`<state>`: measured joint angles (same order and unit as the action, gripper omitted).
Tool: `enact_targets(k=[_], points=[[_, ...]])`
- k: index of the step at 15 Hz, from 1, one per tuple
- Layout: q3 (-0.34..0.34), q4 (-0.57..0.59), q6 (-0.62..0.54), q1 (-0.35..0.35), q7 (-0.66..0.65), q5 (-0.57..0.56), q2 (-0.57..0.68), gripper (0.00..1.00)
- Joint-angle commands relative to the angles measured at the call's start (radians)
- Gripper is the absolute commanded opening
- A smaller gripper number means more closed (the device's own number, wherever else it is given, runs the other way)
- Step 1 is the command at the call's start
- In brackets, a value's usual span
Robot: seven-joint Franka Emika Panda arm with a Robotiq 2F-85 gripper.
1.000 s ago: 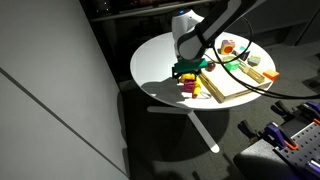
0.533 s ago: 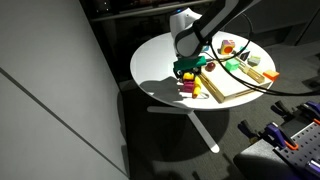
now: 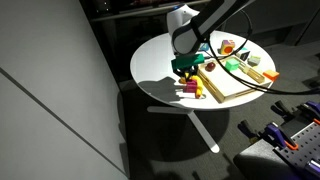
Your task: Pick up the objects on the left side of the tray and place them in the tray starting with the mulberry pink block then the yellow round fruit and finally the blue block
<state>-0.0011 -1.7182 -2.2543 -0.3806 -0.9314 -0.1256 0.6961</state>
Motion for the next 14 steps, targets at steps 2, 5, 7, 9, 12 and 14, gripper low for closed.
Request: enact_targets(k=[2, 5, 7, 9, 12, 14], points=[[-0.002, -0.008, 0.039, 0.007, -0.001, 0.005, -0.037, 0.03], [-0.002, -0.011, 0.047, 0.014, 0.002, 0.008, -0.053, 0.03], [0.000, -0.014, 0.053, 0.021, 0.005, 0.010, -0.065, 0.03], [0.001, -0.021, 0.057, 0.027, 0.010, 0.008, -0.074, 0.03], [0.006, -0.025, 0.078, 0.033, 0.016, 0.011, -0.081, 0.31], [0.008, -0.027, 0.092, 0.035, 0.015, 0.013, -0.081, 0.44]])
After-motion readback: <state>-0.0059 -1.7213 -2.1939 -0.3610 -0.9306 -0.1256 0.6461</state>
